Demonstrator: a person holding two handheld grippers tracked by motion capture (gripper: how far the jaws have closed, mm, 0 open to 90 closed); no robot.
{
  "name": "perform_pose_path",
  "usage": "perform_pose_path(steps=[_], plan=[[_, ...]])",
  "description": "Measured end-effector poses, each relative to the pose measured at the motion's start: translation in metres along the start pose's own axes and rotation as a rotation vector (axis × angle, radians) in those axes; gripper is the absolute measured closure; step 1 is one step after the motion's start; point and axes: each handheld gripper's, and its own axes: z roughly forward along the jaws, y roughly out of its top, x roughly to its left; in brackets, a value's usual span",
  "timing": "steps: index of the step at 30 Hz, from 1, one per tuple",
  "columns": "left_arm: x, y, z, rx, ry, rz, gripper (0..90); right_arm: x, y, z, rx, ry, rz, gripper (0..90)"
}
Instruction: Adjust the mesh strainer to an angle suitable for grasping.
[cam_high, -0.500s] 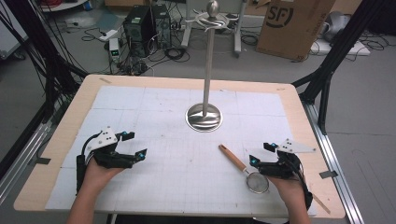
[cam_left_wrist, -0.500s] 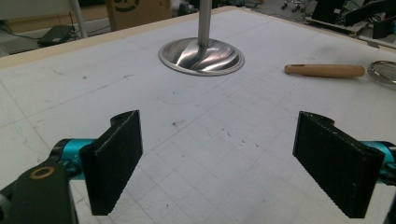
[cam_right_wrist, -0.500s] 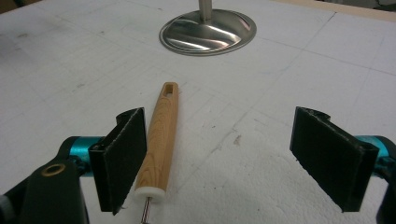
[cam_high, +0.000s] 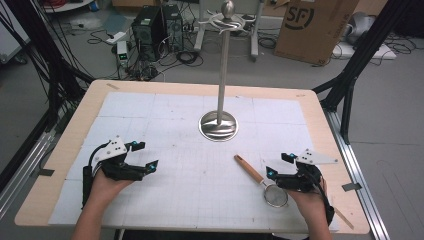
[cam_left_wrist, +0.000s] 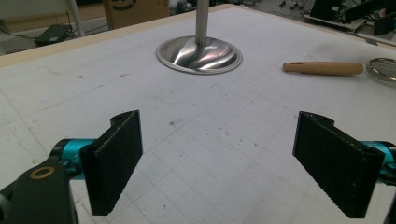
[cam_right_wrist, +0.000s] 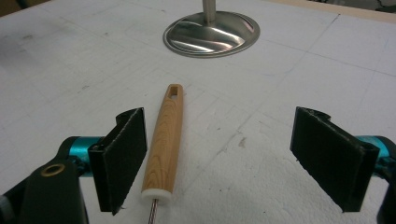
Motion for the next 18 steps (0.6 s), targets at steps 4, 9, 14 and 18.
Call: perform_pose_path(steps=[4, 9, 14, 18], plan=[[0.000, 0.001, -0.001, -0.001, 0.001, 0.002, 16.5, 0.000, 0.000, 0.000, 0.015, -0.017, 0.000, 16.9], [-0.001, 0.001, 0.000, 0.004, 0.000, 0.004, 16.5, 0.001, 0.000, 0.002, 0.022, -0.014, -0.003, 16.9], [-0.001, 0.001, 0.000, 0.007, -0.003, 0.003, 16.5, 0.007, 0.001, 0.007, 0.058, 0.003, -0.031, 18.8], [-0.001, 0.001, 0.000, 0.007, -0.003, 0.001, 16.6, 0.011, 0.000, 0.013, 0.109, 0.006, -0.074, 22.7]])
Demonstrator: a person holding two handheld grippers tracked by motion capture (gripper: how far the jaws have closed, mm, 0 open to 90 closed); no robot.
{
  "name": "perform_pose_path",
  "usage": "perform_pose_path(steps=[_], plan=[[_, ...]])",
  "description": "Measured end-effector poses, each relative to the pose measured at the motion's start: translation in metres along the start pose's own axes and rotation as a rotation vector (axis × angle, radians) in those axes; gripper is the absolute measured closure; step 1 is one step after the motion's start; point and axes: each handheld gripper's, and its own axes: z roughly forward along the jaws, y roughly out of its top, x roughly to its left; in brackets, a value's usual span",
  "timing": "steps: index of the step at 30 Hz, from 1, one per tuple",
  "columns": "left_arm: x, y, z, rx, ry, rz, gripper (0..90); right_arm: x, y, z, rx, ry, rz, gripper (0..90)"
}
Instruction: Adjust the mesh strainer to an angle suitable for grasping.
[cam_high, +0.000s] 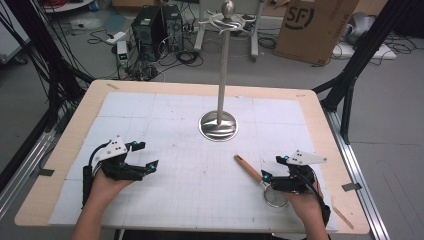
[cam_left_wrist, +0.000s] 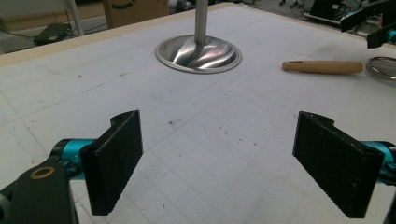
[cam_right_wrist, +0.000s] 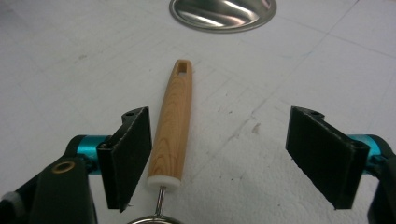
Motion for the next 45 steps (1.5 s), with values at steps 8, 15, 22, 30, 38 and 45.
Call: perform_pose_path(steps=[8, 15, 22, 30, 38, 45], plan=[[0.000, 0.000, 0.000, 0.002, 0.000, 0.001, 16.6, 0.009, 0.002, 0.008, 0.079, 0.069, -0.045, 37.2], [0.001, 0.000, 0.000, 0.006, 0.001, 0.001, 16.6, 0.016, 0.002, 0.017, 0.167, 0.105, -0.089, 48.9], [0.001, 0.000, 0.000, 0.011, -0.001, 0.003, 16.7, 0.015, -0.002, 0.021, 0.217, 0.101, -0.097, 56.1], [0.001, 0.000, 0.000, 0.011, 0.001, 0.003, 16.7, 0.019, -0.002, 0.023, 0.242, 0.100, -0.111, 63.5], [0.000, -0.001, 0.001, 0.015, 0.005, 0.003, 16.9, 0.019, -0.002, 0.023, 0.240, 0.093, -0.113, 64.9], [0.000, -0.001, 0.001, 0.015, 0.004, 0.002, 16.9, 0.021, 0.000, 0.022, 0.238, 0.106, -0.139, 67.4]])
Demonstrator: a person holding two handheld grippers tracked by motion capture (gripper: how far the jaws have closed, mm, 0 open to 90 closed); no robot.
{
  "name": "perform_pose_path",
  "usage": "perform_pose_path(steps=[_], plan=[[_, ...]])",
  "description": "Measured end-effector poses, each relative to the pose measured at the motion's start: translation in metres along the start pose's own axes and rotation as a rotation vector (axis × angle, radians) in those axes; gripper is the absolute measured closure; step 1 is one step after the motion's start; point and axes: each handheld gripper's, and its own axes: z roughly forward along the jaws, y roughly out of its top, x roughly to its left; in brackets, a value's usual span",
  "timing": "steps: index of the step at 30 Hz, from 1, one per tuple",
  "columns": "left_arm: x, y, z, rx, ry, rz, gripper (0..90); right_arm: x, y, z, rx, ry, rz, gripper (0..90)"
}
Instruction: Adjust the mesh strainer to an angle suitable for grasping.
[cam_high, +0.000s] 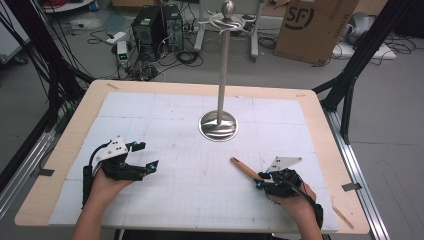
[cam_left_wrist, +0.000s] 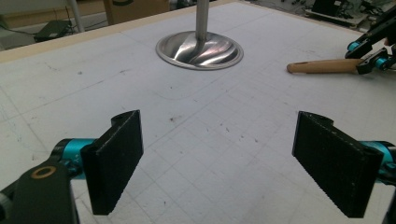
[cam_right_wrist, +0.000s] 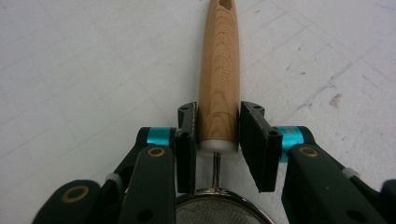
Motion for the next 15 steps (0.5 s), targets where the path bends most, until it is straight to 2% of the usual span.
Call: perform_pose_path(steps=[15], plan=[[-0.0002, 0.0001, 0.0002, 0.001, -0.004, 0.008, 17.0, 0.0035, 0.0026, 0.0037, 0.006, 0.010, 0.004, 64.5]])
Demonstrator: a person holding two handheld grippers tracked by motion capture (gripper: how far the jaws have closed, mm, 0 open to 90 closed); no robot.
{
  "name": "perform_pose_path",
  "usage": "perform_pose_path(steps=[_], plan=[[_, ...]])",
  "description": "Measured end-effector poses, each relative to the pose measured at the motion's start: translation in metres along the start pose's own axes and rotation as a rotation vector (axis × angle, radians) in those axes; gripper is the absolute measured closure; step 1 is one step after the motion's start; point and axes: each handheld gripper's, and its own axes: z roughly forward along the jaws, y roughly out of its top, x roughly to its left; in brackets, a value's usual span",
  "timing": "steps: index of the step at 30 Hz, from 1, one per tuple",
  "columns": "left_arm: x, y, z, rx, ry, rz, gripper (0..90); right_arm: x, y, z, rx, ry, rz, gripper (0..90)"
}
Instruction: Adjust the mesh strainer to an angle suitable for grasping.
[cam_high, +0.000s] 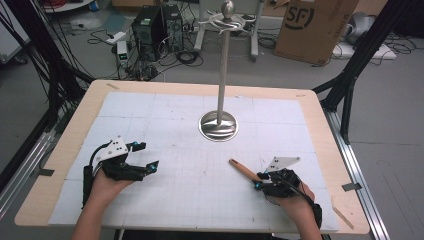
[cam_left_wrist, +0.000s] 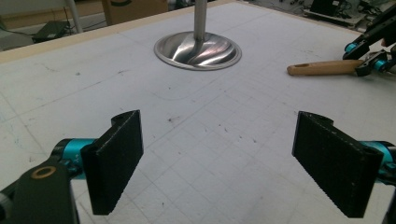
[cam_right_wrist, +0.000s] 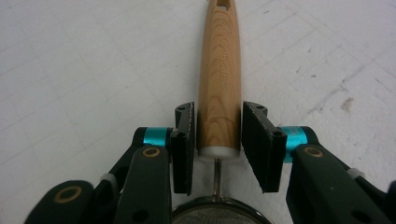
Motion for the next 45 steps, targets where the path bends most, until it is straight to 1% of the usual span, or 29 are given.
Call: perform_pose_path(steps=[1, 3, 6, 11, 12, 16, 20, 24, 32, 37, 39, 45], plan=[[0.000, 0.000, 0.000, 0.000, 0.000, -0.001, 16.9, 0.000, 0.000, 0.000, 0.007, -0.002, -0.011, 65.0], [0.000, 0.000, 0.000, 0.000, 0.003, -0.004, 17.0, 0.001, 0.001, 0.001, 0.007, -0.001, -0.019, 65.8], [0.000, 0.000, 0.000, -0.001, 0.001, -0.005, 17.0, 0.002, 0.002, 0.001, 0.010, -0.005, -0.023, 65.8], [0.000, 0.000, 0.000, 0.000, -0.001, -0.003, 16.9, 0.004, 0.003, 0.001, 0.018, 0.005, -0.033, 66.0], [0.000, 0.000, 0.000, 0.001, -0.002, -0.002, 17.0, 0.005, 0.004, 0.001, 0.020, 0.012, -0.046, 65.9], [0.000, 0.000, 0.000, -0.001, -0.003, -0.001, 17.0, 0.008, 0.007, 0.002, 0.019, 0.022, -0.046, 63.5], [0.000, 0.000, 0.000, -0.001, -0.006, -0.001, 17.0, 0.012, 0.008, 0.003, 0.038, 0.045, -0.062, 63.6], [0.000, 0.000, 0.000, -0.001, -0.005, -0.002, 17.0, 0.013, 0.009, 0.003, 0.047, 0.048, -0.072, 63.6], [0.000, 0.000, 0.000, 0.001, -0.003, -0.004, 17.0, 0.011, 0.008, 0.002, 0.048, 0.045, -0.072, 62.9], [0.000, 0.000, 0.000, 0.001, -0.003, -0.005, 16.9, 0.010, 0.008, -0.001, 0.038, 0.040, -0.061, 61.7], [0.000, -0.001, 0.000, 0.001, -0.004, -0.007, 16.9, 0.009, 0.008, -0.002, 0.030, 0.035, -0.065, 60.9], [0.001, -0.001, 0.000, 0.002, -0.004, -0.006, 16.9, 0.008, 0.008, -0.003, 0.026, 0.034, -0.057, 59.4]])
